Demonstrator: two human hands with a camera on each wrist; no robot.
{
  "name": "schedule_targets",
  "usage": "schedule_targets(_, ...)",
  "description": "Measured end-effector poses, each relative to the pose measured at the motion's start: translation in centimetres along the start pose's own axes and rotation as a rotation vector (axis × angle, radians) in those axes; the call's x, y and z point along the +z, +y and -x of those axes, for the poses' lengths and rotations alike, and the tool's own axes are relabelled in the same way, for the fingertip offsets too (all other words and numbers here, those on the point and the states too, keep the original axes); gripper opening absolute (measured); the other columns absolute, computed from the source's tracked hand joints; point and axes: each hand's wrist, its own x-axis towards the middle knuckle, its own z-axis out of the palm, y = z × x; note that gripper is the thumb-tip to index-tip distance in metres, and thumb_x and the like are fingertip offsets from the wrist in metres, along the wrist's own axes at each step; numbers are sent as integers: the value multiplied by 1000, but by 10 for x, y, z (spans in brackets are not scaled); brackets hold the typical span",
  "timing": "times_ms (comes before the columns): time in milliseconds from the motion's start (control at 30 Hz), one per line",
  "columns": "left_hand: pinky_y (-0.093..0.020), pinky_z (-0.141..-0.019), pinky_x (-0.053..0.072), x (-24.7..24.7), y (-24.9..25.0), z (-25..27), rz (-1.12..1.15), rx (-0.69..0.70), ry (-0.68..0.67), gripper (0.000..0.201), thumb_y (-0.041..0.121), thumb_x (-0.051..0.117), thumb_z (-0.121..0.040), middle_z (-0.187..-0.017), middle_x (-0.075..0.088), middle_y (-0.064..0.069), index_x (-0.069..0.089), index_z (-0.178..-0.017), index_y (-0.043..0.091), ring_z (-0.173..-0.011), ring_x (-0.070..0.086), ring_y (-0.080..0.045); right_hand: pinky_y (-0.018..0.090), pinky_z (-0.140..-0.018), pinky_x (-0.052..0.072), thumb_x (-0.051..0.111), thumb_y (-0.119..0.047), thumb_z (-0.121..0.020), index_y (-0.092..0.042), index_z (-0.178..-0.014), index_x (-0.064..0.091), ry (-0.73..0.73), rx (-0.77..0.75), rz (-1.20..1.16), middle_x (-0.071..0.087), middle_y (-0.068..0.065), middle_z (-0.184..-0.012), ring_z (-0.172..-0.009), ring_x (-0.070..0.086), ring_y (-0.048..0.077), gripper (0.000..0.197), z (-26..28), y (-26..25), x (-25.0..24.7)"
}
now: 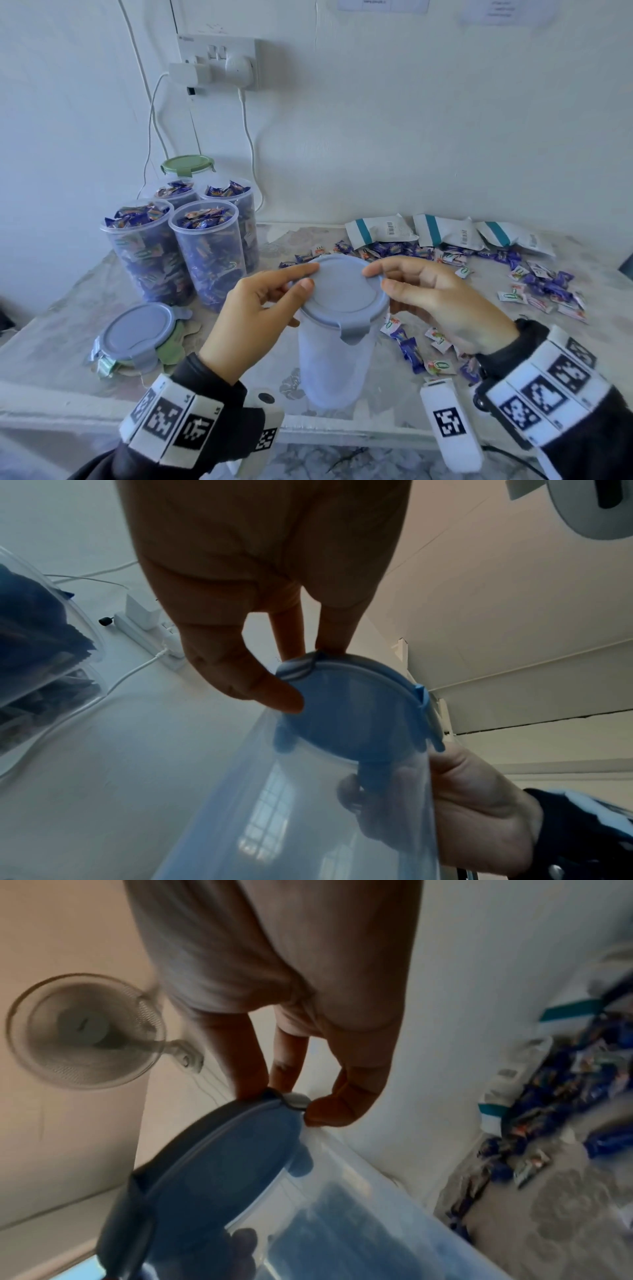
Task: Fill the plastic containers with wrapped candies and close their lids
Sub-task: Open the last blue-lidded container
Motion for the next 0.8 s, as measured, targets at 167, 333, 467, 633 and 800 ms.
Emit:
schedule_targets(167,-19,-53,51,3,5,-3,49,-12,-11,19,20,59,-84,-88,56,-36,69,-99,27,-57,52,-11,20,-63,41,63,-18,-74,-22,-86,74,-47,57,-194,58,4,-84,-67,44,14,16,-8,5,-5)
schedule_targets(333,-25,-43,44,3,1,-5,96,-27,-8,32,33,59,-75,-57,49,-7,70,-102,19,-43,43,-14,17,-58,37,60,-19,-76,-23,-85,72,-39,-5,-134,59,-6,-75,-60,40,10,15,-9,8,-5)
schedule_targets(467,-22,-41,34,0,0,-4,12,1,20,31,46,70,-76,-52,46,5,68,-102,28,-39,36,-14,23,-61,36,61,-20,-76,-28,-94,70,-22,-26,-101,47,9,-77,-65,37,18,21,-9,6,-5)
schedule_targets(633,-18,-70,50,-11,-1,-17,191,-167,-216,64,33,72,-66,-108,66,1,47,-124,40,-94,65,-13,40,-77,39,65,-18,-77,-31,-111,61,0,-83,-127,50,20,-91,-84,43,27,36,-18,2,4)
schedule_targets(800,-14,-57,42,-2,1,-32,2,-189,-96,7,16,56,-93,-81,59,-6,60,-98,16,-73,52,-16,22,-84,50,53,1,-92,-34,-120,50,63,-159,81,57,15,-116,-92,60,19,44,-22,-3,4)
